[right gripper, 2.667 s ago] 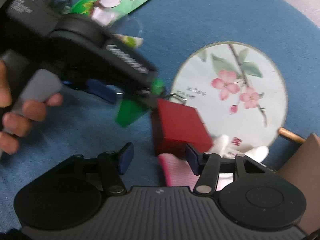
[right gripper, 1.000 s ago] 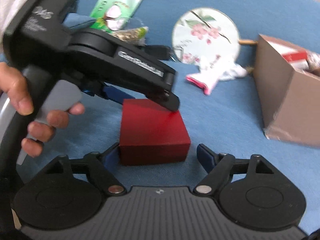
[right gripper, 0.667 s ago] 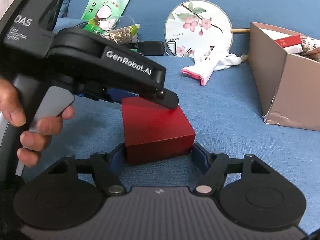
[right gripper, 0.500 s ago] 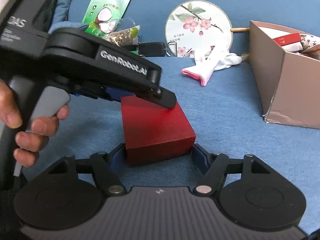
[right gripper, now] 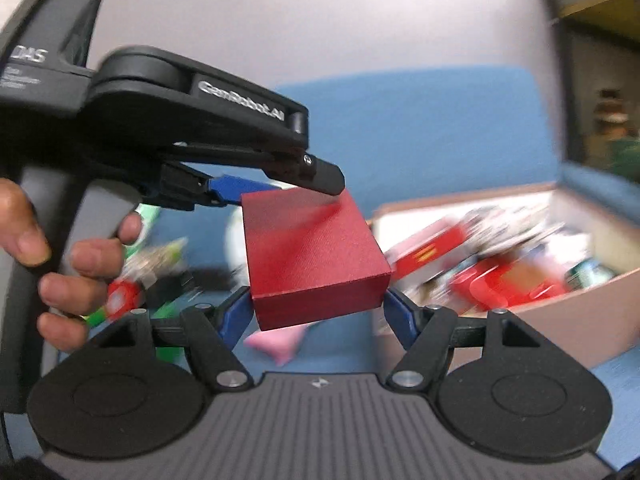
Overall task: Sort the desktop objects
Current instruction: 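Lift the red cube with both tools over the brown box, then open both tools to drop the red cube into the box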
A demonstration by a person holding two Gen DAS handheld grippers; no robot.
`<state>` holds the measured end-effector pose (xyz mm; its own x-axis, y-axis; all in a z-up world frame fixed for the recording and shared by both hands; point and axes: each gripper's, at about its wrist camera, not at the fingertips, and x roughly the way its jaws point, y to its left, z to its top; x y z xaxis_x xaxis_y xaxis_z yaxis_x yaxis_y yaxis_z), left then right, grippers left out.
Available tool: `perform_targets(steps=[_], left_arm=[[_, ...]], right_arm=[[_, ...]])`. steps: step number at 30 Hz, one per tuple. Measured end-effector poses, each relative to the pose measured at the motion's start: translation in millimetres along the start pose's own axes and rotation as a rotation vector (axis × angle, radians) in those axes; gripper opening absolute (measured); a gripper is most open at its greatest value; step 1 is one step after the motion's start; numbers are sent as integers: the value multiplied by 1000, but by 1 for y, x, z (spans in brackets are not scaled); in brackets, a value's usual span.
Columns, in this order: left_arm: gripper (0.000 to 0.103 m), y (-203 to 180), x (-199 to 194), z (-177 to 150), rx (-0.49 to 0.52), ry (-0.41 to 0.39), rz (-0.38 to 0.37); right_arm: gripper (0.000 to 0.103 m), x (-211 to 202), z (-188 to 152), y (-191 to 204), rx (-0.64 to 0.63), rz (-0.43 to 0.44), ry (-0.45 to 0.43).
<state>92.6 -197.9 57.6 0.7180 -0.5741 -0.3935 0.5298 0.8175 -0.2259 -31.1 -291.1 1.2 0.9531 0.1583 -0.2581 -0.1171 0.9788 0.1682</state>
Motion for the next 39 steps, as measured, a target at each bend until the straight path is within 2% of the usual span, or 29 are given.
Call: perform_targets(steps=[4, 10, 14, 20, 22, 23, 24, 25, 26, 27, 28, 35, 39], left_arm=[[48, -20, 60, 9, -27, 39, -87], [44, -58, 128, 13, 4, 124, -191], [44, -77, 151, 16, 55, 143, -221], [44, -95, 186, 23, 43, 161, -218], [49, -99, 193, 24, 41, 162, -208], [56, -100, 196, 24, 36, 161, -218], [70, -100, 196, 24, 28, 159, -224], [78, -101, 195, 24, 21, 152, -224], [90, -100, 192, 23, 17, 135, -224], [97, -100, 190, 23, 24, 123, -219], [99, -100, 187, 22, 31, 113, -206], [101, -93, 173, 22, 42, 134, -138], [101, -89, 158, 21, 86, 119, -117]], right_arm=[[70, 2, 9, -40, 52, -130, -56], [70, 15, 7, -100, 181, -258, -50], [70, 21, 5, -125, 208, -319, -46], [70, 36, 16, -159, 191, -414, -49], [70, 43, 18, -167, 176, -447, -40], [70, 47, 17, -172, 171, -460, -34], [70, 51, 15, -175, 163, -474, -30], [70, 52, 13, -175, 150, -486, -32], [71, 54, 10, -174, 123, -501, -45], [81, 53, 7, -170, 90, -517, -56], [87, 53, 5, -167, 70, -536, -64], [94, 53, 2, -159, 27, -528, -95], [98, 48, 4, -154, 31, -533, -121]])
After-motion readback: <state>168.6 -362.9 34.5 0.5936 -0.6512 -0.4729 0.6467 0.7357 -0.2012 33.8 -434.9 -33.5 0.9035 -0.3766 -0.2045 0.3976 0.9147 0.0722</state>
